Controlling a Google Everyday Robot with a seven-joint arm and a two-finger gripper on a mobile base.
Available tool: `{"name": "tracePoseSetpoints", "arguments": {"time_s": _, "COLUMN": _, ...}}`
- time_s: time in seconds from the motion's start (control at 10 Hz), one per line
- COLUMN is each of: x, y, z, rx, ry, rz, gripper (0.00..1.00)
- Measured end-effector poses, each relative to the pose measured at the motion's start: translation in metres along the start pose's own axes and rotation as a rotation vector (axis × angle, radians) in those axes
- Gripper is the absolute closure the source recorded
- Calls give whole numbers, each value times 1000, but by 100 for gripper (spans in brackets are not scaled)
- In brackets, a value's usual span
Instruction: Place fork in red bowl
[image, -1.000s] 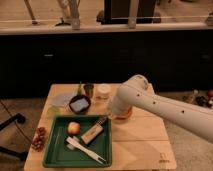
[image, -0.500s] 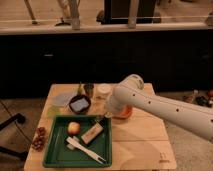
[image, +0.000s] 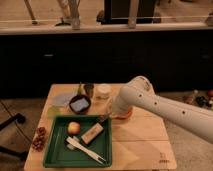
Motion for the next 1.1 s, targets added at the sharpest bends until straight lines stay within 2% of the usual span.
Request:
{"name": "tracePoseSetpoints", "arguments": {"time_s": 0.2, "x": 18, "y": 5, "z": -1, "rx": 2, "ry": -2, "rz": 37, "gripper": 100}}
{"name": "tracePoseSetpoints", "arguments": {"time_s": 0.5, "x": 29, "y": 8, "z": 6, "rx": 6, "ry": -10, "rz": 77, "gripper": 100}}
{"name": "tracePoseSetpoints", "arguments": {"time_s": 1.1, "x": 54, "y": 0, "z": 6, "rx": 19, "ry": 7, "rz": 124, "gripper": 100}}
